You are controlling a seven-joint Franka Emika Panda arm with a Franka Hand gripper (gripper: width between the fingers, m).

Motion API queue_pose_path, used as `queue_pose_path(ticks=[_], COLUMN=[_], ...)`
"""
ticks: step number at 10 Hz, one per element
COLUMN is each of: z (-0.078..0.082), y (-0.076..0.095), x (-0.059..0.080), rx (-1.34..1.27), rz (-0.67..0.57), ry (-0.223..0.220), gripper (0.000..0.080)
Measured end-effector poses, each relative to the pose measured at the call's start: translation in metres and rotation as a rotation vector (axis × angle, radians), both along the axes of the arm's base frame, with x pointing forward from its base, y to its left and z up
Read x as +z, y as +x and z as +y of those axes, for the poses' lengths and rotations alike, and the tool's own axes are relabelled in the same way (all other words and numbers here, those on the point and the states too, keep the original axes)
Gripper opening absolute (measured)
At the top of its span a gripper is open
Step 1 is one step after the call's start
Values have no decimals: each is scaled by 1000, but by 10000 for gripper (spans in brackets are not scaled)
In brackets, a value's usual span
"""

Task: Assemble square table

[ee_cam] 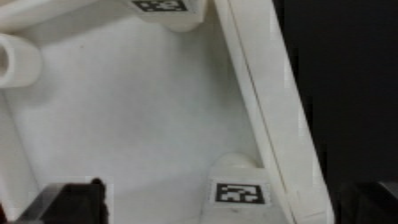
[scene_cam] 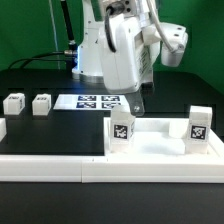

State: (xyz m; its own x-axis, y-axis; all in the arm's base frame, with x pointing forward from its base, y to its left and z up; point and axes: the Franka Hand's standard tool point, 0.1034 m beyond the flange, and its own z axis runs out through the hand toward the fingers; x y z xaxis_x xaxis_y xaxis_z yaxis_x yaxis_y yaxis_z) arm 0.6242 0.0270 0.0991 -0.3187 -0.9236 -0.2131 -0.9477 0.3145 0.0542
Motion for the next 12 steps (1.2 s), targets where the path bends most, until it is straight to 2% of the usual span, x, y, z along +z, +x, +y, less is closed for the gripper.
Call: queue_pose_path(ticks=[8, 10, 12], z=[0, -4, -4], y=[0, -6, -7], x=[0, 11, 22], rx=[43, 223, 683], rz=[-10, -91, -201], ry=[-1, -15, -36], gripper=[649, 649, 649])
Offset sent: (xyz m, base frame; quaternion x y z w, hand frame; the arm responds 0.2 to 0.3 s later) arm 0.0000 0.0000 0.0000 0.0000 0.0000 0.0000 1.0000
